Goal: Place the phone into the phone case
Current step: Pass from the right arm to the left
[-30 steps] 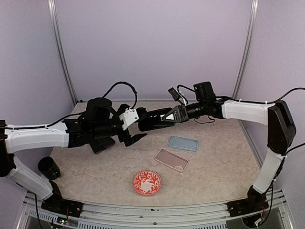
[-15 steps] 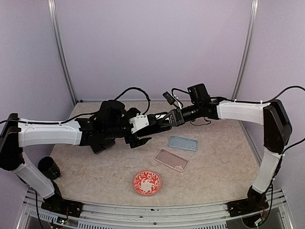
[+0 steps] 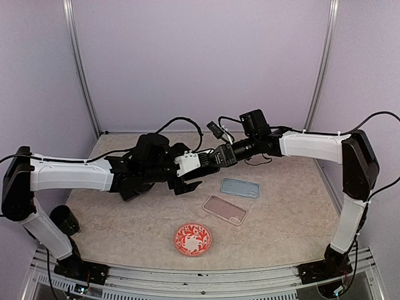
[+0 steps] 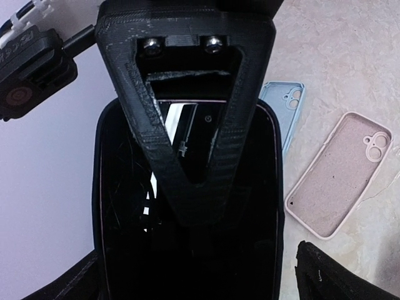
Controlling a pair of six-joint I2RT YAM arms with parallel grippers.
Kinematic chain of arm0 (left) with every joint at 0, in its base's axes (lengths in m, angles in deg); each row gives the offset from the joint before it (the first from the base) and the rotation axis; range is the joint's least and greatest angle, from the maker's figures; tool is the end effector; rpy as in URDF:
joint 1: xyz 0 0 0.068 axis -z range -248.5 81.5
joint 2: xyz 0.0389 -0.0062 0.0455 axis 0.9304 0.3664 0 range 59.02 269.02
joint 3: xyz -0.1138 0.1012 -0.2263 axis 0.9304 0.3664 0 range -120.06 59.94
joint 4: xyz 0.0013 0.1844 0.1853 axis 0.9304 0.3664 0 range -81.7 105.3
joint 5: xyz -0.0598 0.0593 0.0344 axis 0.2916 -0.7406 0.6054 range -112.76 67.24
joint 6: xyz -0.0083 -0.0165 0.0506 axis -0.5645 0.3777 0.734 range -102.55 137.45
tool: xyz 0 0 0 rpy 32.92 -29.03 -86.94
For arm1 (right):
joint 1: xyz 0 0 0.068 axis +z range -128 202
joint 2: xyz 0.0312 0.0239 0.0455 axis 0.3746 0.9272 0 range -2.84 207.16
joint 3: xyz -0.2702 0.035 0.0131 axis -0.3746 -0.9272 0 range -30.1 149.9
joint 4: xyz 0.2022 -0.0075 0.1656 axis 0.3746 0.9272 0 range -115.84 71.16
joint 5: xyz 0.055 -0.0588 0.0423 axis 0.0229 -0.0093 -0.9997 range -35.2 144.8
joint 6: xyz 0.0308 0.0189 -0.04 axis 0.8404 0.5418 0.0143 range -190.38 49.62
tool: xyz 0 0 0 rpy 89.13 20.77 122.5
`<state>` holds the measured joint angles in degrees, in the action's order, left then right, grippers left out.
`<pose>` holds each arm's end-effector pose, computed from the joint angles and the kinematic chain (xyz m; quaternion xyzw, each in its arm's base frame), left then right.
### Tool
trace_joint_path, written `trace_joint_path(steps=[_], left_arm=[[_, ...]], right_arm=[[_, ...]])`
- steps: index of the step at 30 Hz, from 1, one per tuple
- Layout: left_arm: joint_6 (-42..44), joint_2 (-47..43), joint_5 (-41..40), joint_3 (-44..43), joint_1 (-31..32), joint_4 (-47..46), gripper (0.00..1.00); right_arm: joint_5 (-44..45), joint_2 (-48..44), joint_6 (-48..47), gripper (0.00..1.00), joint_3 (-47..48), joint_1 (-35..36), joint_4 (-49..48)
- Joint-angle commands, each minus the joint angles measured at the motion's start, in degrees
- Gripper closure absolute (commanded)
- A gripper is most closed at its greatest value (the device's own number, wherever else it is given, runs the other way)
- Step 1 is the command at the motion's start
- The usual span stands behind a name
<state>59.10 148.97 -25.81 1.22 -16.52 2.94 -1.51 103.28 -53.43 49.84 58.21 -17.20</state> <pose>0.2226 -0.2817 0.2540 0.6081 0.5900 -0.0253 0.5306 0.3187 0.2699 0.2593 -0.3461 0.7339 0.5567 0.1780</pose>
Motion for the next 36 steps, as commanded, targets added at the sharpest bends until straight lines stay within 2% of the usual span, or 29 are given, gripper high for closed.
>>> trace_joint_path(steps=[1, 13, 26, 30, 36], left_arm=[[0.6, 1.0, 0.7, -2.7, 0.5, -2.2, 0.01], [0.4, 2.1, 2.8, -3.9, 0.7, 0.7, 0.02], [0.5, 2.3, 0.6, -3.5, 0.7, 2.4, 0.03], [0.4, 2.8, 0.4, -3.8, 0.7, 2.7, 0.08], [0.2, 3.7, 0.0, -4.8, 0.8, 4.0, 0.26]], right_arm=[[-2.0, 1.1, -1.2, 1.00, 2.6, 1.1, -0.6], [-2.5, 2.9, -1.1, 1.00, 4.1, 1.2, 0.2], [-3.2, 3.3, -1.1, 1.00, 5.5, 1.2, 0.6], [-3.3, 3.3, -1.0, 1.00, 5.4, 1.2, 0.4], [-3.4, 3.2, -1.0, 1.00, 5.3, 1.2, 0.3]])
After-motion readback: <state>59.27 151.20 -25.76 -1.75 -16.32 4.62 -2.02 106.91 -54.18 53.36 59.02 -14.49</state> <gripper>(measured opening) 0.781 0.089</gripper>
